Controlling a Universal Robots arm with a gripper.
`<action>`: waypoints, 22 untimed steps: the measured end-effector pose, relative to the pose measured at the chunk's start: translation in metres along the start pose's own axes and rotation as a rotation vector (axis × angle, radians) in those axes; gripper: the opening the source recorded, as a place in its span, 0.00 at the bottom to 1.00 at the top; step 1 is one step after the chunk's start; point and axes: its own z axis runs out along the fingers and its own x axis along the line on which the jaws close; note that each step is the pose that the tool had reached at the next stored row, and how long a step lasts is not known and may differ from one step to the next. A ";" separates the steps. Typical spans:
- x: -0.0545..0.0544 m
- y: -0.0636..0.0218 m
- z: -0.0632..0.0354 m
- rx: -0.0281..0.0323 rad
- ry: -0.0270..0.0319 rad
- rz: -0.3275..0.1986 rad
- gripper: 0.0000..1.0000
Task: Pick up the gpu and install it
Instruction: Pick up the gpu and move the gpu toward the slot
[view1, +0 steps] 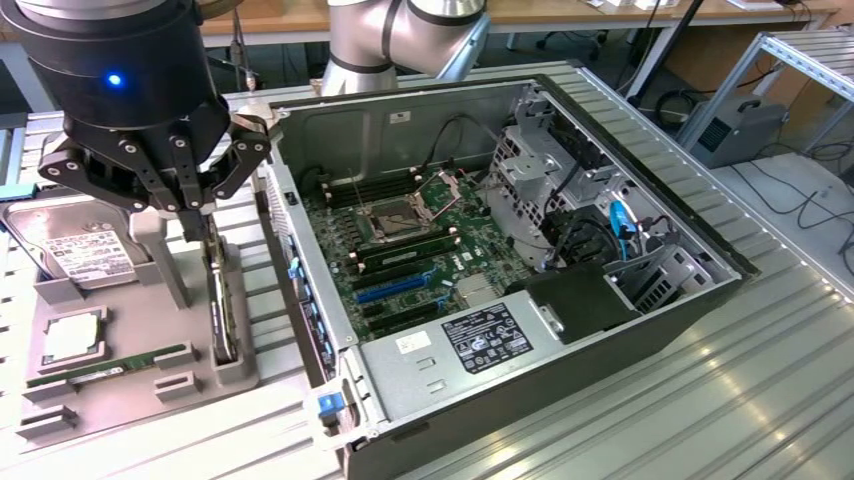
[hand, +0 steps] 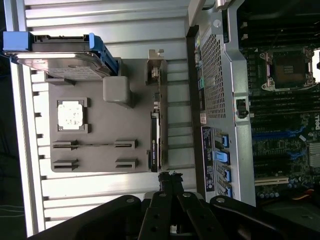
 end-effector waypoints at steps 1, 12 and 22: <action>0.000 0.0000 0.0000 0.0000 0.0000 0.000 0.11; 0.000 0.0000 0.0000 0.0000 0.0000 0.000 0.42; 0.000 -0.0002 0.0044 0.0000 0.0000 0.000 0.42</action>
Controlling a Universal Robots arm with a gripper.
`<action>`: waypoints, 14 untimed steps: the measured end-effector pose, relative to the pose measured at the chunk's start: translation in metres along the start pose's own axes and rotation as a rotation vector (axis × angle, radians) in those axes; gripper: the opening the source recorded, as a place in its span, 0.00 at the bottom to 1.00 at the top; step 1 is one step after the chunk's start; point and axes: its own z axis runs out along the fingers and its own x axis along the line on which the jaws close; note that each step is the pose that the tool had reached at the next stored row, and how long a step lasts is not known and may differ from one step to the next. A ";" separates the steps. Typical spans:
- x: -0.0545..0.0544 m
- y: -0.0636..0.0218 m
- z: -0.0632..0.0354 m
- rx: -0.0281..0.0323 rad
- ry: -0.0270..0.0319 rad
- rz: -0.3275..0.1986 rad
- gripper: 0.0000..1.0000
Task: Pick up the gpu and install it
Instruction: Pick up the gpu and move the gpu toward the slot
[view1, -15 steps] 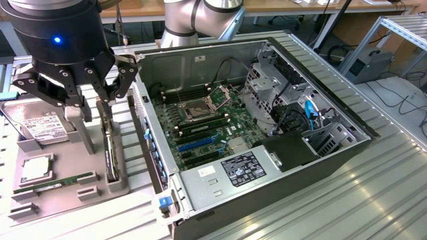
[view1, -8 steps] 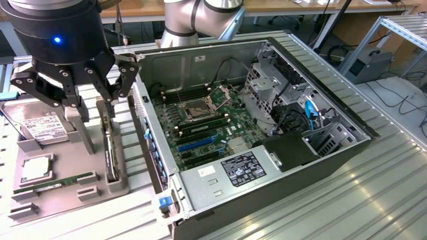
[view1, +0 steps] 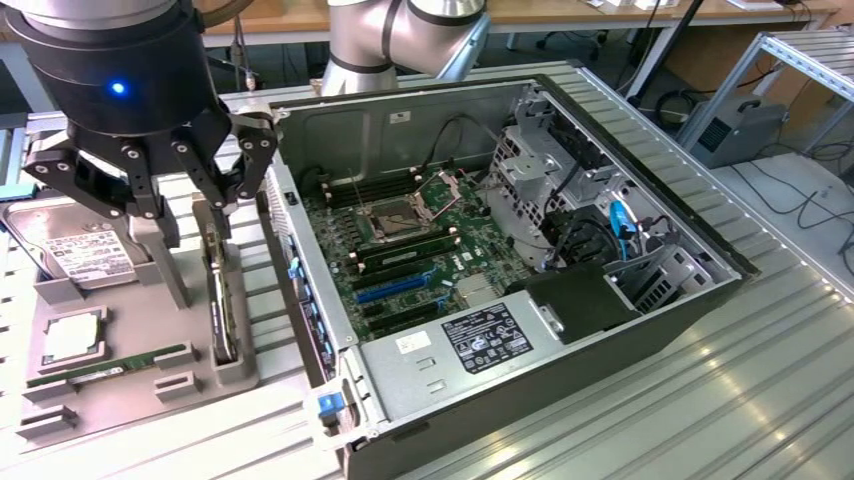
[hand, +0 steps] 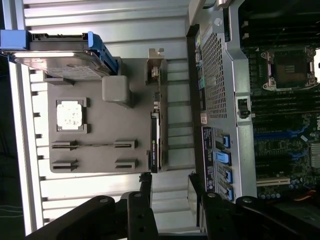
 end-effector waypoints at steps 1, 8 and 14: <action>0.000 0.0000 0.0004 0.0000 0.0000 0.000 0.42; 0.000 -0.0001 0.0028 0.0000 0.0000 0.000 0.42; 0.000 -0.0002 0.0047 0.0000 0.0000 0.000 0.42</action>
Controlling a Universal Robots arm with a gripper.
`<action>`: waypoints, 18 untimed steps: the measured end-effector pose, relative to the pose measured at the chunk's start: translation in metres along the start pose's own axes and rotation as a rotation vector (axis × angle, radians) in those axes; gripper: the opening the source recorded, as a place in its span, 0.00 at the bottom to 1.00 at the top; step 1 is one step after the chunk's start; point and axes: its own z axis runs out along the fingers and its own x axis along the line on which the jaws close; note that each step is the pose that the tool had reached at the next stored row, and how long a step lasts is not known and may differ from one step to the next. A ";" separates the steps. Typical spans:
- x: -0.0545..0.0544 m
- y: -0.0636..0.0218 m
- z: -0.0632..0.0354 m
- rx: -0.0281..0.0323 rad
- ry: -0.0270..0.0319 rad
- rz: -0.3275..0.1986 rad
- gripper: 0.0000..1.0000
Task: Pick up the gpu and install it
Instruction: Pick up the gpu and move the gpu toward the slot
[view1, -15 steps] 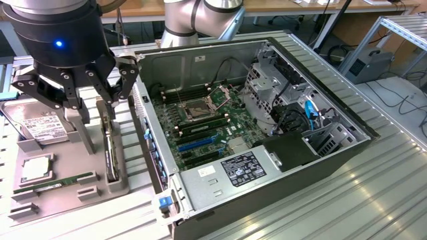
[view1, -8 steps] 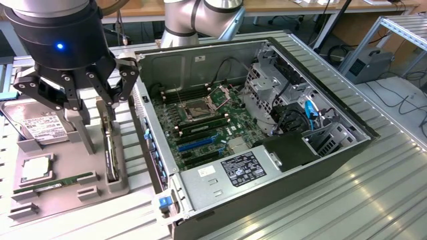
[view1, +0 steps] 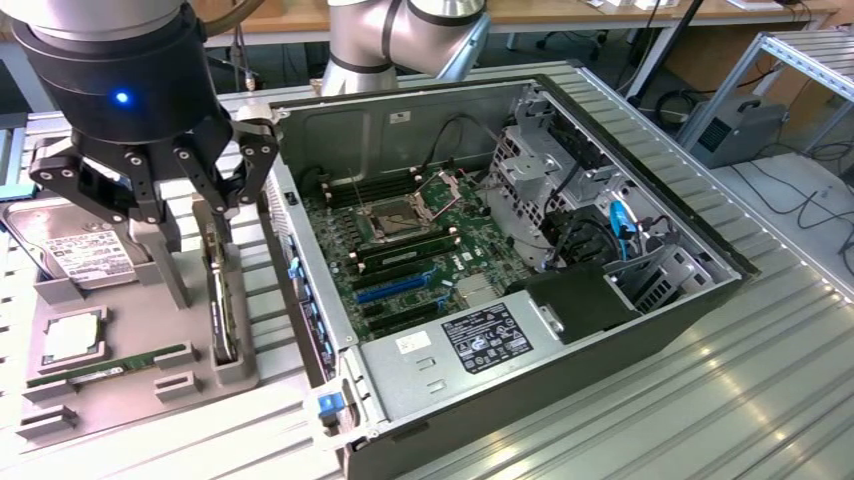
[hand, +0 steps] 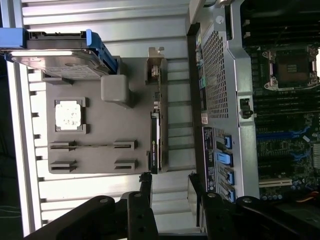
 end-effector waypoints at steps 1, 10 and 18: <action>0.000 0.0000 0.0002 0.0000 0.0000 0.000 0.42; 0.000 -0.0001 0.0026 -0.0001 -0.0001 0.000 0.42; 0.000 -0.0002 0.0055 -0.0001 0.0000 0.000 0.42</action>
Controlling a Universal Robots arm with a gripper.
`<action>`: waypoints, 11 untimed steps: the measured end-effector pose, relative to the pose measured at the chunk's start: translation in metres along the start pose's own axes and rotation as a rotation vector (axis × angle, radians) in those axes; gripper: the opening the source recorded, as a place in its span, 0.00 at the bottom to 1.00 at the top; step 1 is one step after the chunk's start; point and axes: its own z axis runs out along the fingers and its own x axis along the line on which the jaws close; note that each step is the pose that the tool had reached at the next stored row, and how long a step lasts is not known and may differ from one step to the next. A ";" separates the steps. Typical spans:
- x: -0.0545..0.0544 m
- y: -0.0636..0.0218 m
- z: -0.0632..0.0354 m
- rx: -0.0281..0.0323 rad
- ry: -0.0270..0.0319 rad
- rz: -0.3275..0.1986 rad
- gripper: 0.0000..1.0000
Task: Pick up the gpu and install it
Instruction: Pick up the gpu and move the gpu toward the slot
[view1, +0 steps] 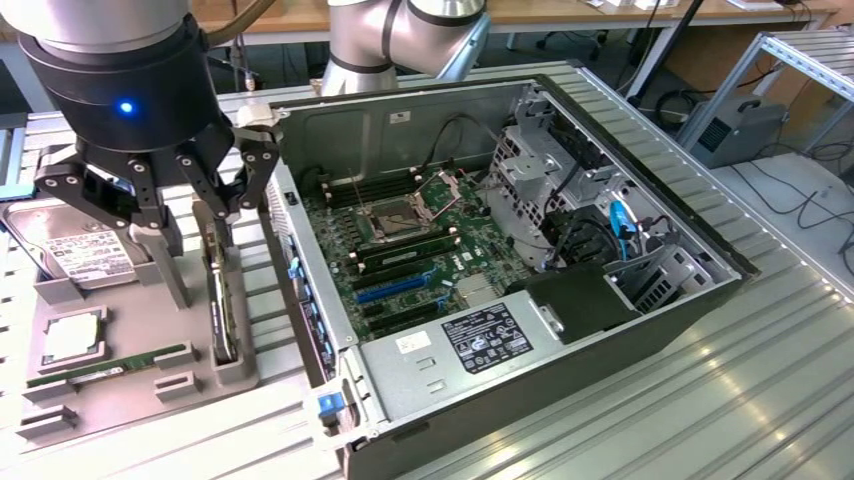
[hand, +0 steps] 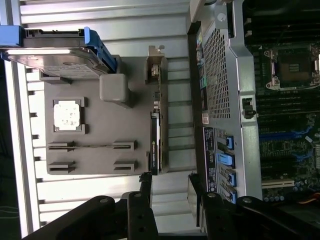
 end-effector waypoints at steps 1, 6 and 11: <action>0.000 0.0000 0.0002 0.0000 0.0000 0.000 0.42; 0.000 0.0000 0.0007 0.0001 0.0000 0.000 0.42; 0.000 -0.0002 0.0056 0.0000 0.0000 0.000 0.42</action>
